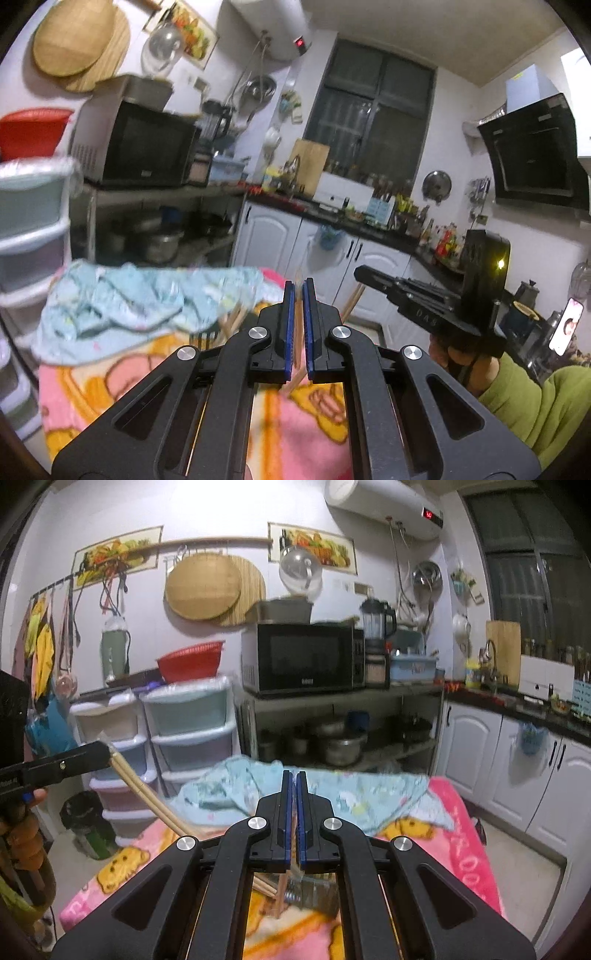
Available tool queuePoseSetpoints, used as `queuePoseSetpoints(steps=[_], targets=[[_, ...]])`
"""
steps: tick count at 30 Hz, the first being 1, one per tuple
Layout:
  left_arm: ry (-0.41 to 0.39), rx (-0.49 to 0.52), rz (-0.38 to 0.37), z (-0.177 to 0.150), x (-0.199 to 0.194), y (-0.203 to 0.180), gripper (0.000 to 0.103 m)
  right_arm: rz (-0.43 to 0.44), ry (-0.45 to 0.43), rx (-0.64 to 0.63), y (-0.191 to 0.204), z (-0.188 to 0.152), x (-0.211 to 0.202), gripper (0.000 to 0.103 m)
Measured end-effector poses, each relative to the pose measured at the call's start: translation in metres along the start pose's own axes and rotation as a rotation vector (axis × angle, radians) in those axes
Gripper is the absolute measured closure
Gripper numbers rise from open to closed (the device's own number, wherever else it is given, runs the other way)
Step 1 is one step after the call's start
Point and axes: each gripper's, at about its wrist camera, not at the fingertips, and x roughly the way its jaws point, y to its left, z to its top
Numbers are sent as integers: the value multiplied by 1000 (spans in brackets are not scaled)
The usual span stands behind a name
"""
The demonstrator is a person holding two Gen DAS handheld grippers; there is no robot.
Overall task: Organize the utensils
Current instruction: 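Lift the held chopsticks with both tools and carry them above the green caddy, then lower the chopsticks into the caddy and open both tools to release them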
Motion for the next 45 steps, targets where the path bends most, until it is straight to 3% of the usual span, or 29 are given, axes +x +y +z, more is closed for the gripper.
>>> queuePoseSetpoints(steps=[9,19,45], targets=[[-83,36,15,48,14,-3,101,-4,-102,-48,-1,46,-3,101],[-70,41,78,64,47,12,101,-6,-156,-39,-13,75,9,101],[26,59,160,32,105,31,101,-76,-27,31,-43,43,68,101]])
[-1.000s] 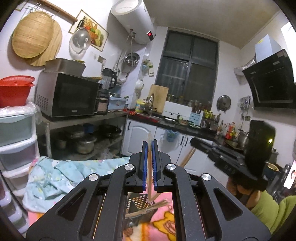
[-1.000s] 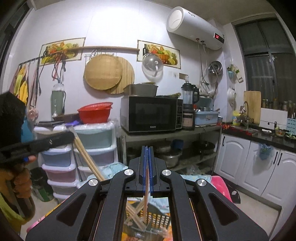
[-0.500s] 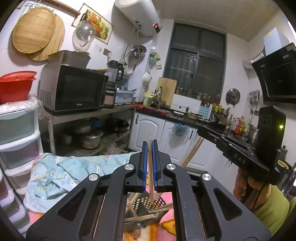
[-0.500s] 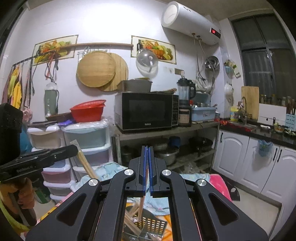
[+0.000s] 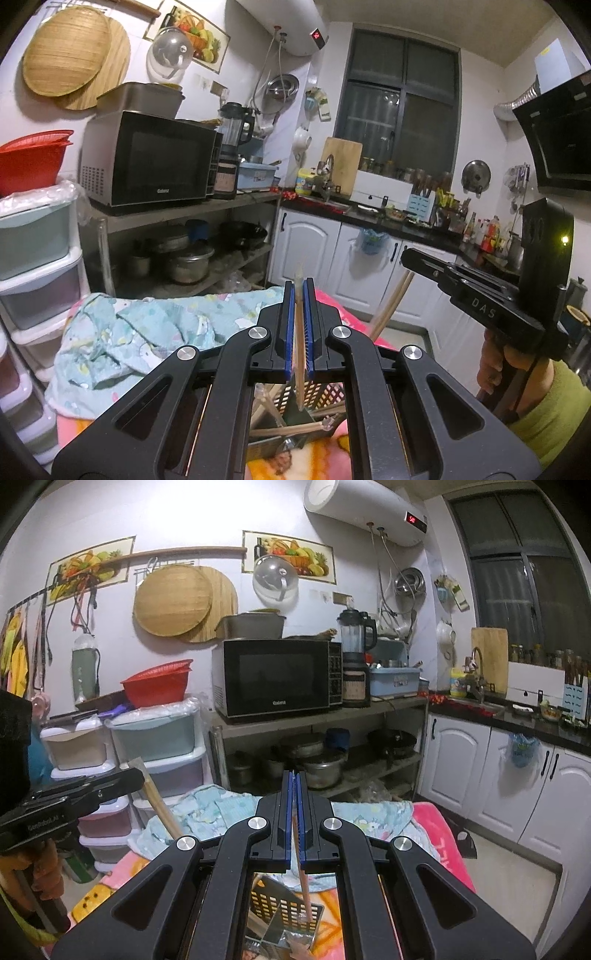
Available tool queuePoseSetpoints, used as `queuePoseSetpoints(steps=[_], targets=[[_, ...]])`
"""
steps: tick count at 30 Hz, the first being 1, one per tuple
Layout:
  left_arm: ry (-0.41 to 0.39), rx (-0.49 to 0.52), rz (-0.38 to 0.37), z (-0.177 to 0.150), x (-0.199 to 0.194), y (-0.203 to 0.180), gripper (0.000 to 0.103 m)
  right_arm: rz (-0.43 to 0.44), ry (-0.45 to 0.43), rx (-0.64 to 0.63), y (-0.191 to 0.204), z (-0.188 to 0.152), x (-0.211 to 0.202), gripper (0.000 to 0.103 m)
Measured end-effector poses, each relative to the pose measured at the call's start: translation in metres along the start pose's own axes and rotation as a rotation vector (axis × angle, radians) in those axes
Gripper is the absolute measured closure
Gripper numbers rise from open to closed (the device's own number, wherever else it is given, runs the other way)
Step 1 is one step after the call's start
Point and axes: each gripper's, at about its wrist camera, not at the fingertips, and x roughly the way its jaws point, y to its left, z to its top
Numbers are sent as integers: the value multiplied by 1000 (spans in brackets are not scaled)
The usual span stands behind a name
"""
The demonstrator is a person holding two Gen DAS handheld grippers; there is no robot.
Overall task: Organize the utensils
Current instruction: 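Lower the chopsticks into the caddy and open both tools to release them, then withdraw both open tools back from the filled caddy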
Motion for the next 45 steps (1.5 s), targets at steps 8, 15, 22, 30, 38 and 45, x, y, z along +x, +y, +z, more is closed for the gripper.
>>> queuePoseSetpoints(steps=[8,15,22,30,38,45], targets=[[38,0,14,-15,17,1,101,-11,45,10,-1,-15,16,101],[90,-5,18,-27,33,5,100,-10,95,15,-1,-31,31,100],[145,-29,41,-39,42,16,96,-13,160,60,-8,-49,43,81],[144,-64,78,-42,32,28,47,-10,170,76,-8,-59,33,59],[110,-101,105,-36,9,33,11,-8,159,63,0,-66,12,46],[90,-135,110,-35,-11,35,11,-5,139,69,4,-68,-6,32]])
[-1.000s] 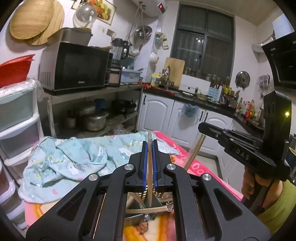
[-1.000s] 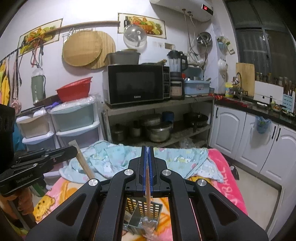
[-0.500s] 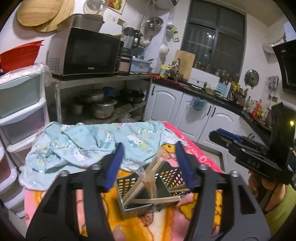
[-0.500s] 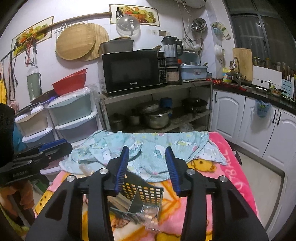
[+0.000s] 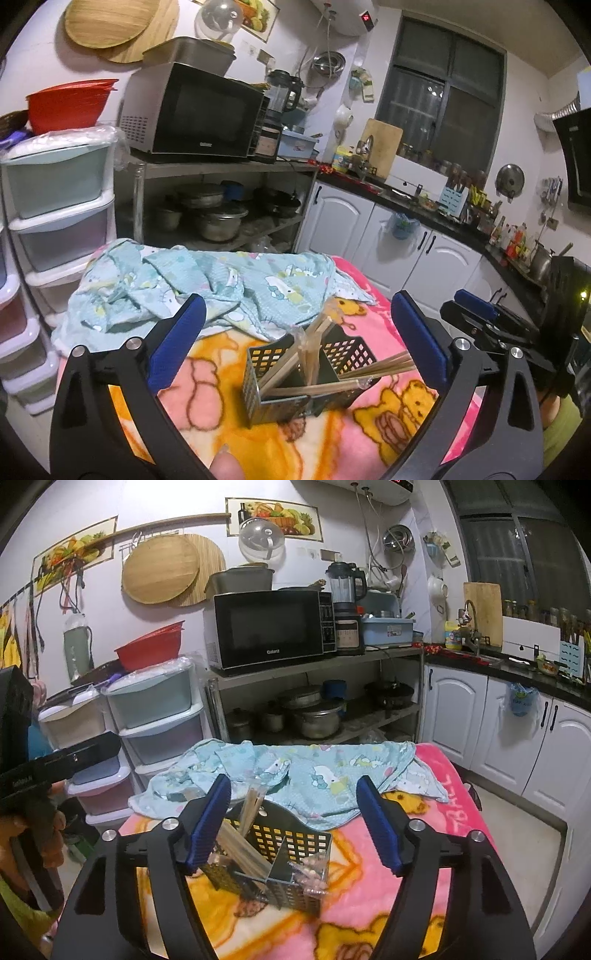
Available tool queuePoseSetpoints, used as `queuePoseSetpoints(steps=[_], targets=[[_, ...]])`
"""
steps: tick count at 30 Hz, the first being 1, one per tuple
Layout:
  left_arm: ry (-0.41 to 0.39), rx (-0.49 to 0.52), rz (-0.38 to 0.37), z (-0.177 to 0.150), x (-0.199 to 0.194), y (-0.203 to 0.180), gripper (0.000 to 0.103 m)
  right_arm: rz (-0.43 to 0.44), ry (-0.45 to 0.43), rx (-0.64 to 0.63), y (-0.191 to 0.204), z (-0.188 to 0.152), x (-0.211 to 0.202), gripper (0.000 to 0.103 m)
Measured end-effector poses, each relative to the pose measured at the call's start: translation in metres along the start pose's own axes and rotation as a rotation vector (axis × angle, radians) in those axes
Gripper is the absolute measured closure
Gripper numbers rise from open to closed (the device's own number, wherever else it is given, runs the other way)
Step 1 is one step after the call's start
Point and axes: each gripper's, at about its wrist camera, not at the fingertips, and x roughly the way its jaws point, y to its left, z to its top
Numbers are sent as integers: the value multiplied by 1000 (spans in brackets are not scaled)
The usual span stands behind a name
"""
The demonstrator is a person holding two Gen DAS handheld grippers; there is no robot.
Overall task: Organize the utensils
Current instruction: 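Withdraw both open tools back from the filled caddy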
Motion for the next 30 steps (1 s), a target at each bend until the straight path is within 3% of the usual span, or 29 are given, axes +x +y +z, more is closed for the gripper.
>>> queuePoseSetpoints(steps=[9,30], targets=[[0,-20,16,-12,-20,3,11,-7,-31,-14,8,-7,-22,18],[71,-12,109,-68,-39,7,11,-22,-20,-65,25,-53,-51,8]])
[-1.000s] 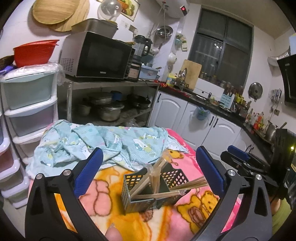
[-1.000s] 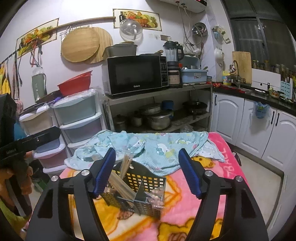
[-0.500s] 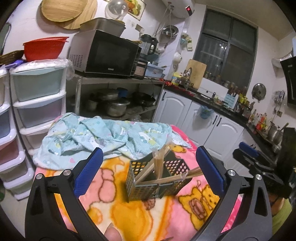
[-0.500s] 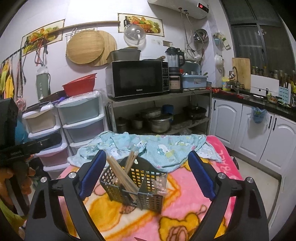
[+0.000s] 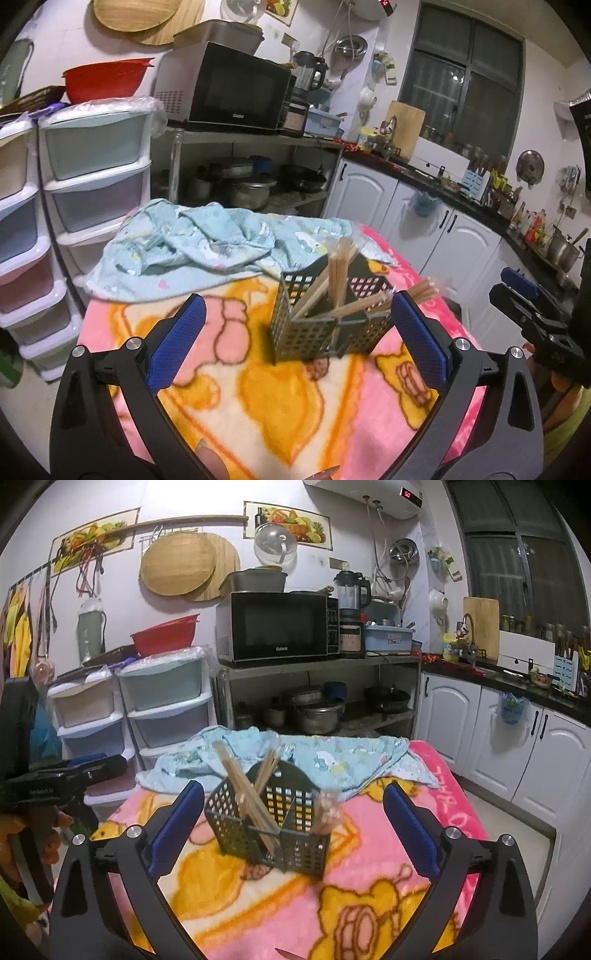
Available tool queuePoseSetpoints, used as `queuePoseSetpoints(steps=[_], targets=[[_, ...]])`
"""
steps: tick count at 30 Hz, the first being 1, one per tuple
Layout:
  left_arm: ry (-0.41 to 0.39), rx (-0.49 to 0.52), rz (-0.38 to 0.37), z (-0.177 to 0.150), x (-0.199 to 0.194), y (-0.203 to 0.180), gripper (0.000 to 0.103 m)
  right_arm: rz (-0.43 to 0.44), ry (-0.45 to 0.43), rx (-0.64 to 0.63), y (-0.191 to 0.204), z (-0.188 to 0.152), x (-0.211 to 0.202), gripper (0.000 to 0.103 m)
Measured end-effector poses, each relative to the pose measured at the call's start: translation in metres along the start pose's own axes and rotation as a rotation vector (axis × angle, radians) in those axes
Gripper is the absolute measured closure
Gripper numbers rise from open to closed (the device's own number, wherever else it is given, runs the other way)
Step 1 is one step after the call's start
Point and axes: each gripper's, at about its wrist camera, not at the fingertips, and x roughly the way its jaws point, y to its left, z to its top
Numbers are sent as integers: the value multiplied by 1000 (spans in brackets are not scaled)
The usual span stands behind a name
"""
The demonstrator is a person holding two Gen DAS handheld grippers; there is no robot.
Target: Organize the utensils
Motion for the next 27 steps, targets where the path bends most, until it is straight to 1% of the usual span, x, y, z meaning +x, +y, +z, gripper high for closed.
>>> queuePoseSetpoints(steps=[2,7,13,18,22,27], targets=[[9,2,15,-7,-1,1,11,0,10,-5,2,-7,0,8],[33,-16,14,-27,-2,3,11,-12,40,-17,7,-25,1,7],[50,-22,33,-41,-1,7,11,-28,62,-28,9,-41,1,7],[47,-21,50,-53,-2,12,11,-34,63,-36,12,-54,-2,7],[40,-31,68,-62,-4,14,11,-35,46,-54,16,-67,-6,7],[42,-21,56,-77,-3,8,11,-23,27,-33,15,-82,-11,7]])
